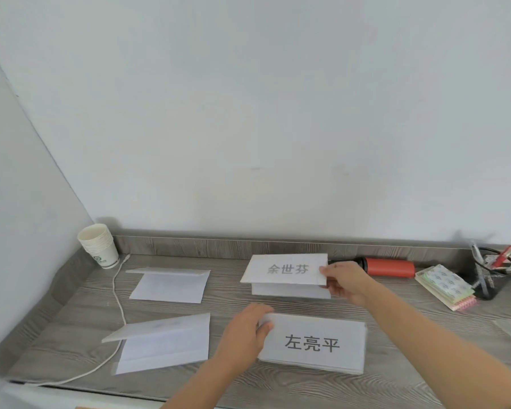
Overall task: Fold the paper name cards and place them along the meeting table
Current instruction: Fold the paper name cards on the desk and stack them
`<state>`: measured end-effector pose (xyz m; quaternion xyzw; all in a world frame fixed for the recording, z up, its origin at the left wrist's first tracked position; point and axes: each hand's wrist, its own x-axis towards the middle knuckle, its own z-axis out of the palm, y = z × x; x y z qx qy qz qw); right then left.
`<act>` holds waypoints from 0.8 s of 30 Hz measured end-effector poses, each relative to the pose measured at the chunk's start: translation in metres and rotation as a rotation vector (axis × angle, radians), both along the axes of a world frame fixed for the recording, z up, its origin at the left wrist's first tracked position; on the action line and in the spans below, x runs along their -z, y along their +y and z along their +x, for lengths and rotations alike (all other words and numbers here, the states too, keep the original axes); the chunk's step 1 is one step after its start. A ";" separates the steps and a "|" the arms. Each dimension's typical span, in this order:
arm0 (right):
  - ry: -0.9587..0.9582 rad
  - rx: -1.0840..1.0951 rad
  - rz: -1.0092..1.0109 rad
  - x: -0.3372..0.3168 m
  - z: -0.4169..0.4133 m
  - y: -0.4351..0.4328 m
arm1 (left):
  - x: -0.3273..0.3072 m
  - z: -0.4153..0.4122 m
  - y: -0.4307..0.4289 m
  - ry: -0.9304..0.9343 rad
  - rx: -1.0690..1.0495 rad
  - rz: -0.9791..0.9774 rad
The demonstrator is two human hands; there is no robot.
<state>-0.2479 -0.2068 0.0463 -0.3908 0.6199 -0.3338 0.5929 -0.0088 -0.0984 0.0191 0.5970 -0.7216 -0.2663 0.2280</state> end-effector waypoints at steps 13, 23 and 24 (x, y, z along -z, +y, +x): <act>0.112 -0.007 -0.514 -0.010 -0.049 0.120 | -0.015 -0.002 0.000 0.649 -0.386 0.057; 0.173 0.046 -0.456 0.021 -0.043 0.149 | -0.011 -0.004 0.010 0.518 -0.348 -0.045; 0.260 0.057 -0.432 0.024 -0.045 0.148 | -0.007 -0.003 0.011 0.499 -0.356 -0.039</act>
